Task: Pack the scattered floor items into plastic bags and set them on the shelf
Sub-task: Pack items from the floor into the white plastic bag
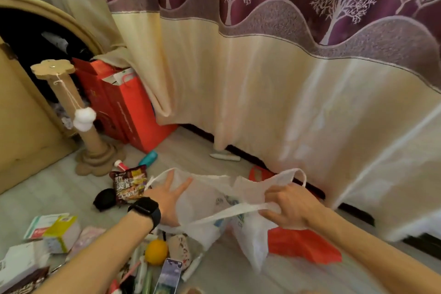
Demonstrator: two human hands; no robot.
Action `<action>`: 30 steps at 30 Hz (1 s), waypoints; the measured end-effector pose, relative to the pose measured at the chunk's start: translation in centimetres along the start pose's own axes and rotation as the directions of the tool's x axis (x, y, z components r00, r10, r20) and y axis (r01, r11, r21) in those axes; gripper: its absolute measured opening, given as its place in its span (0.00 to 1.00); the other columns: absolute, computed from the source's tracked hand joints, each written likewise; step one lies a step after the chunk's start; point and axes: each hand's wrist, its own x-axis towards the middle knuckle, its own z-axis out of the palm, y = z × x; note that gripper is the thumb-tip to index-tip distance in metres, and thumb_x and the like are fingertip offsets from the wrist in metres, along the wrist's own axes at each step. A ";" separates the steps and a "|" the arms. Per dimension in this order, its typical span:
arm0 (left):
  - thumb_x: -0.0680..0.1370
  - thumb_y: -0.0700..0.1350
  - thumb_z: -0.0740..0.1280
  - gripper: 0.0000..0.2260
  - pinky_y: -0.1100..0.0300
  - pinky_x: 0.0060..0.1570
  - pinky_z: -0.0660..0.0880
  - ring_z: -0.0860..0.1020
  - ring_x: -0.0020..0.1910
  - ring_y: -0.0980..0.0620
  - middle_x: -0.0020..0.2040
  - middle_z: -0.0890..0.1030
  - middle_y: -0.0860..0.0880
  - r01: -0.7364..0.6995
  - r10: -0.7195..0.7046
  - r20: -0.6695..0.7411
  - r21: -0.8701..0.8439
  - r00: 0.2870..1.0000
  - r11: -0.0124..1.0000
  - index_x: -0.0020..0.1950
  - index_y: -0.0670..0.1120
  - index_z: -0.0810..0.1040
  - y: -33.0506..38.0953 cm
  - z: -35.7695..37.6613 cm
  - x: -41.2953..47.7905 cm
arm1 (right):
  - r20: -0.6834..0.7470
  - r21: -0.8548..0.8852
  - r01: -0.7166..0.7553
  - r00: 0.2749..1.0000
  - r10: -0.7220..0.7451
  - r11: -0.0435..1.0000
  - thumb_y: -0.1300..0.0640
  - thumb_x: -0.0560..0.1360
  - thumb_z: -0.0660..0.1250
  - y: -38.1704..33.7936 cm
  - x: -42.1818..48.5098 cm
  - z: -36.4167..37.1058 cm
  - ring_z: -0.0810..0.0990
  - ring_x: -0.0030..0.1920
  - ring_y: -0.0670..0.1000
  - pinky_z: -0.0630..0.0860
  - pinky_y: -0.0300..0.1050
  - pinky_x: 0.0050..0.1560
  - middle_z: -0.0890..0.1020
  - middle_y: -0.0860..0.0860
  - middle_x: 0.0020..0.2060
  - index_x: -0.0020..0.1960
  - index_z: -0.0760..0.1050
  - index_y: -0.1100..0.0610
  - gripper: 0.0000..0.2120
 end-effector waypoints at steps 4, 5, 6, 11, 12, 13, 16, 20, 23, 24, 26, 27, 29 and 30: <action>0.65 0.71 0.68 0.55 0.48 0.69 0.68 0.64 0.73 0.38 0.79 0.38 0.41 0.147 -0.146 -0.055 0.009 0.988 0.989 0.70 0.67 0.24 -3.9 1.2 1.5 | -0.413 0.503 -0.079 0.853 0.319 0.861 0.43 0.75 0.64 1.0 1.6 4.8 0.74 0.60 0.44 0.72 0.43 0.59 0.78 0.44 0.58 0.48 0.80 0.47 0.11; 0.64 0.72 0.68 0.55 0.47 0.69 0.67 0.64 0.73 0.38 0.79 0.41 0.39 0.171 -0.170 -0.092 0.004 0.981 0.985 0.70 0.66 0.24 -4.6 1.0 1.9 | -0.478 0.624 -0.115 0.726 0.495 0.773 0.46 0.76 0.63 1.3 2.4 6.6 0.74 0.58 0.47 0.71 0.43 0.58 0.78 0.46 0.55 0.49 0.79 0.51 0.10; 0.65 0.72 0.67 0.54 0.47 0.70 0.66 0.64 0.73 0.38 0.79 0.42 0.38 0.198 -0.197 -0.111 -0.006 0.974 0.980 0.71 0.65 0.26 -5.2 0.7 2.3 | -0.441 0.708 -0.195 0.628 0.641 0.678 0.47 0.76 0.60 1.4 3.1 8.3 0.75 0.58 0.51 0.70 0.46 0.59 0.78 0.49 0.54 0.51 0.77 0.54 0.13; 0.71 0.70 0.64 0.45 0.48 0.71 0.62 0.61 0.75 0.39 0.80 0.42 0.39 0.256 -0.251 -0.074 0.059 0.965 0.965 0.78 0.62 0.39 -4.5 -0.1 5.1 | 0.287 0.264 -0.606 0.792 0.539 0.750 0.38 0.78 0.51 0.9 5.2 20.7 0.43 0.78 0.62 0.48 0.63 0.74 0.45 0.55 0.80 0.79 0.50 0.46 0.31; 0.72 0.69 0.64 0.44 0.49 0.71 0.62 0.62 0.75 0.39 0.79 0.43 0.39 0.252 -0.245 -0.083 0.078 0.966 0.965 0.78 0.62 0.41 -4.1 -0.1 5.9 | 0.349 0.222 -0.573 0.802 0.484 0.789 0.36 0.78 0.50 0.7 5.3 22.5 0.37 0.78 0.61 0.43 0.65 0.74 0.39 0.52 0.79 0.79 0.45 0.42 0.32; 0.72 0.69 0.64 0.43 0.49 0.70 0.63 0.62 0.74 0.39 0.79 0.43 0.39 0.253 -0.244 -0.093 0.097 0.965 0.963 0.78 0.62 0.42 -3.9 -0.1 6.5 | 0.397 0.184 -0.555 0.797 0.455 0.811 0.35 0.78 0.48 0.7 5.1 23.7 0.34 0.77 0.60 0.40 0.66 0.74 0.36 0.50 0.79 0.79 0.41 0.40 0.33; 0.72 0.69 0.63 0.42 0.49 0.67 0.68 0.64 0.72 0.40 0.79 0.46 0.41 0.298 -0.290 -0.083 0.117 0.953 0.947 0.78 0.63 0.43 -4.1 0.7 8.4 | 0.546 0.123 -0.685 0.651 0.527 0.718 0.32 0.77 0.43 2.9 2.6 26.0 0.35 0.78 0.59 0.41 0.69 0.73 0.34 0.48 0.78 0.78 0.36 0.39 0.33; 0.72 0.70 0.62 0.42 0.48 0.67 0.70 0.63 0.74 0.39 0.79 0.45 0.42 0.282 -0.278 -0.053 0.102 0.959 0.954 0.78 0.63 0.42 -3.4 2.2 10.8 | 0.617 0.033 -0.822 0.464 0.635 0.569 0.33 0.78 0.43 7.4 -4.2 28.4 0.40 0.78 0.61 0.46 0.69 0.73 0.34 0.48 0.78 0.76 0.31 0.37 0.32; 0.73 0.70 0.61 0.42 0.48 0.67 0.68 0.62 0.74 0.39 0.79 0.43 0.41 0.224 -0.222 -0.035 0.081 0.975 0.971 0.78 0.63 0.40 -1.6 2.8 12.0 | 0.511 -0.030 -0.878 0.398 0.762 0.478 0.43 0.77 0.54 8.4 -5.8 26.9 0.55 0.74 0.65 0.57 0.66 0.72 0.55 0.59 0.77 0.78 0.54 0.49 0.31; 0.73 0.70 0.61 0.42 0.47 0.67 0.69 0.64 0.74 0.38 0.80 0.43 0.41 0.209 -0.206 -0.040 0.080 0.978 0.975 0.78 0.63 0.40 -0.9 2.9 12.4 | 0.378 0.005 -0.869 0.459 0.804 0.494 0.49 0.74 0.60 8.2 -5.3 26.4 0.63 0.69 0.65 0.65 0.64 0.67 0.64 0.62 0.71 0.72 0.65 0.56 0.28; 0.73 0.70 0.62 0.42 0.47 0.66 0.69 0.65 0.72 0.38 0.80 0.42 0.41 0.193 -0.189 -0.051 0.098 0.981 0.976 0.78 0.63 0.40 -0.1 3.1 12.9 | 0.111 0.117 -0.777 0.629 0.770 0.618 0.56 0.68 0.68 7.1 -3.1 25.2 0.71 0.59 0.65 0.73 0.61 0.54 0.74 0.63 0.59 0.58 0.75 0.62 0.20; 0.72 0.69 0.62 0.43 0.47 0.66 0.69 0.66 0.72 0.38 0.80 0.42 0.41 0.193 -0.188 -0.054 0.112 0.981 0.975 0.78 0.63 0.40 0.0 3.1 13.0 | 0.035 0.200 -0.708 0.696 0.717 0.677 0.56 0.68 0.68 6.3 -1.6 24.6 0.73 0.56 0.64 0.74 0.58 0.50 0.75 0.62 0.57 0.57 0.75 0.61 0.18; 0.72 0.67 0.65 0.44 0.48 0.65 0.70 0.67 0.72 0.38 0.79 0.42 0.41 0.195 -0.189 -0.052 0.143 0.981 0.970 0.78 0.63 0.40 0.0 2.9 12.7 | 0.154 0.467 -0.644 0.734 0.662 0.606 0.57 0.73 0.63 4.6 2.1 23.5 0.75 0.56 0.62 0.73 0.52 0.49 0.75 0.59 0.58 0.65 0.71 0.57 0.20; 0.71 0.66 0.67 0.45 0.49 0.65 0.70 0.67 0.71 0.38 0.79 0.42 0.41 0.191 -0.186 -0.046 0.154 0.981 0.969 0.78 0.63 0.41 -0.2 2.8 12.3 | 0.322 0.568 -0.678 0.704 0.632 0.466 0.57 0.76 0.61 3.7 4.0 23.2 0.75 0.58 0.60 0.72 0.48 0.49 0.75 0.58 0.60 0.68 0.68 0.56 0.21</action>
